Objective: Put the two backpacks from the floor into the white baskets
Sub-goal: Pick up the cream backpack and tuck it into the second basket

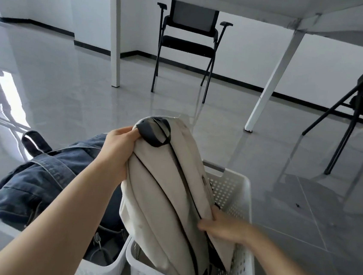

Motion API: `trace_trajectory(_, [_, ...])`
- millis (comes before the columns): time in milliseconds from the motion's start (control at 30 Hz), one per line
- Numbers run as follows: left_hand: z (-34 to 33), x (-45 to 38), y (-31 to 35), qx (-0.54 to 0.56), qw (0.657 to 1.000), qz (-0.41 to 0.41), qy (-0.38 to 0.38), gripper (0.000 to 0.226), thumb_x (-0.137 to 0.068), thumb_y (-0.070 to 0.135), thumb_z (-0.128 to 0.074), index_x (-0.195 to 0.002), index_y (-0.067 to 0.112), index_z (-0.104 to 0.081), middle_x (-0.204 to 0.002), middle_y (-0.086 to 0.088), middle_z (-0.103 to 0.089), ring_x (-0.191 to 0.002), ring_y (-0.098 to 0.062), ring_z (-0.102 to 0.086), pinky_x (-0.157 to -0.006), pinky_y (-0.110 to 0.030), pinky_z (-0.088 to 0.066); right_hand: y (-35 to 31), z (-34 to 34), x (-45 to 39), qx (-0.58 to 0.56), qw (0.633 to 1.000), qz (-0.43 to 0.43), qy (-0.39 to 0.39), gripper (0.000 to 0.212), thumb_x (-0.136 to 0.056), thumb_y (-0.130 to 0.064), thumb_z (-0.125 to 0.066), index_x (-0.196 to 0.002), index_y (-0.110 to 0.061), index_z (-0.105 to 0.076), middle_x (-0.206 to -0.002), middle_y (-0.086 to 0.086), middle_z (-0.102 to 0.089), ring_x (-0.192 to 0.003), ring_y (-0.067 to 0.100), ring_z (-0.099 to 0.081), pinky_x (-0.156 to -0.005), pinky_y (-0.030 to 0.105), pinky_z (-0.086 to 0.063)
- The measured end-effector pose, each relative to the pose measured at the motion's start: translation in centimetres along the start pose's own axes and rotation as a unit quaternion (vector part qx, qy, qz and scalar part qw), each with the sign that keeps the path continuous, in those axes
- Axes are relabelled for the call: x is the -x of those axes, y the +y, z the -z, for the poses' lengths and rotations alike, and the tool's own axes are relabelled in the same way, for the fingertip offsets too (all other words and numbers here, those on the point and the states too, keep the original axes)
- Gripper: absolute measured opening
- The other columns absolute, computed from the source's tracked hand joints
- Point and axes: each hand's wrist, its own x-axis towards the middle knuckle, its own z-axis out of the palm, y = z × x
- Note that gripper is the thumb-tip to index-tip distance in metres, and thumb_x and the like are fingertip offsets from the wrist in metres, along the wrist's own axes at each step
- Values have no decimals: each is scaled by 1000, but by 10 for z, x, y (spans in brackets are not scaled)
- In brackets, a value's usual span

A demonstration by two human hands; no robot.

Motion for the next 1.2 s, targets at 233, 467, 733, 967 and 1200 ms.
trace_trajectory(233, [5,6,15,-84,995,-1,-50,18,-83,21,-68,-96,10,-75,-97,-14,-75,-88,-27,-71,-83,-41,-56,-6,-11,-40,220,971,-65,-63,87,-84,-45,-59,-152,-14,-14,-153,14,-32,-133,37,-42,-107,47,-40])
trace_trajectory(467, [5,32,12,-397,895,-94,-179,66,-65,33,-83,-118,45,-45,-104,10,-62,-96,-8,-60,-74,-29,-52,-124,89,-15,-185,889,275,315,40,-86,-11,-60,-126,-16,-54,-116,4,-62,-108,23,-60,-96,36,-49])
trace_trajectory(733, [-8,54,3,-344,883,-193,-253,45,-70,0,-73,-100,28,-55,-85,3,-64,-70,0,-59,-60,-14,-49,-118,127,-40,-154,935,315,56,12,-80,-20,-60,-89,-29,-61,-83,-11,-54,-75,5,-48,-68,23,-38])
trace_trajectory(967, [11,62,-28,-362,911,-156,-124,26,-77,38,-73,-101,31,-63,-88,5,-73,-86,-15,-68,-81,-43,-55,-82,160,-23,-73,940,259,209,23,-89,-3,-43,-77,-19,-53,-74,1,-45,-74,18,-41,-61,28,-33])
trace_trajectory(1200, [69,61,-61,-16,994,102,-32,24,-88,29,-63,-99,10,-72,-94,-11,-77,-90,-30,-72,-79,-44,-56,-167,82,-70,-118,925,205,299,9,-92,-24,-50,-101,-20,-52,-101,13,-64,-90,30,-60,-70,31,-42])
